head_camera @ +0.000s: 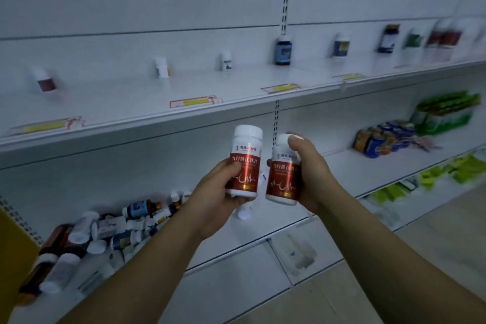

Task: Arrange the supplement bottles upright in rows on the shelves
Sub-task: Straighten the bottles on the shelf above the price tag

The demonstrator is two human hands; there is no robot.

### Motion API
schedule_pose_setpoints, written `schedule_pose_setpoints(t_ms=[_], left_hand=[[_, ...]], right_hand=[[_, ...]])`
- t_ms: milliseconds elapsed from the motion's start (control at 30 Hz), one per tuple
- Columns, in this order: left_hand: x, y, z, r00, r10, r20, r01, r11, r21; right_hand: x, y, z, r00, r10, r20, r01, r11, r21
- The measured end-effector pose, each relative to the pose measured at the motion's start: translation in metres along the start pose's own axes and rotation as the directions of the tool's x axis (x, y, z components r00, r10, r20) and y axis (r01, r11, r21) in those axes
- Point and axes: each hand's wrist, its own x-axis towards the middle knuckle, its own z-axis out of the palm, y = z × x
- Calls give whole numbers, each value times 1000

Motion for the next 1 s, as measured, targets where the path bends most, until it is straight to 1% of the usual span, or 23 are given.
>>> schedule_pose_setpoints(t_ms=[67, 133, 333, 500, 633, 733, 833, 900, 1000], left_hand=[[13, 2, 34, 999, 34, 36, -34, 999, 6], [28, -1, 73, 997, 52, 58, -53, 999, -1], [81, -22, 218, 973, 62, 222, -62, 998, -6], [118, -46, 337, 927, 45, 372, -29, 998, -48], [149, -69, 413, 903, 12, 430, -19, 1000, 12], [174, -86, 458, 892, -14, 453, -6, 999, 45], [207, -103, 498, 873, -10, 488, -30, 997, 76], [234, -115, 520, 852, -10, 524, -24, 998, 57], [282, -132, 552, 840, -34, 541, 27, 999, 22]], right_hand=[[-5, -29, -25, 994, -110, -22, 107, 989, -98], [-9, -62, -56, 980, -194, -53, 184, 971, -153], [-25, -159, -173, 920, -363, -150, 328, 920, -216], [-46, -225, -272, 862, -450, -231, 374, 874, -310], [-56, -268, -341, 829, -480, -287, 381, 860, -338], [-52, -290, -386, 808, -498, -315, 389, 852, -351], [-37, -308, -430, 784, -514, -349, 393, 845, -362], [-20, -318, -459, 770, -509, -384, 387, 852, -352], [13, -337, -504, 749, -505, -430, 371, 856, -360]])
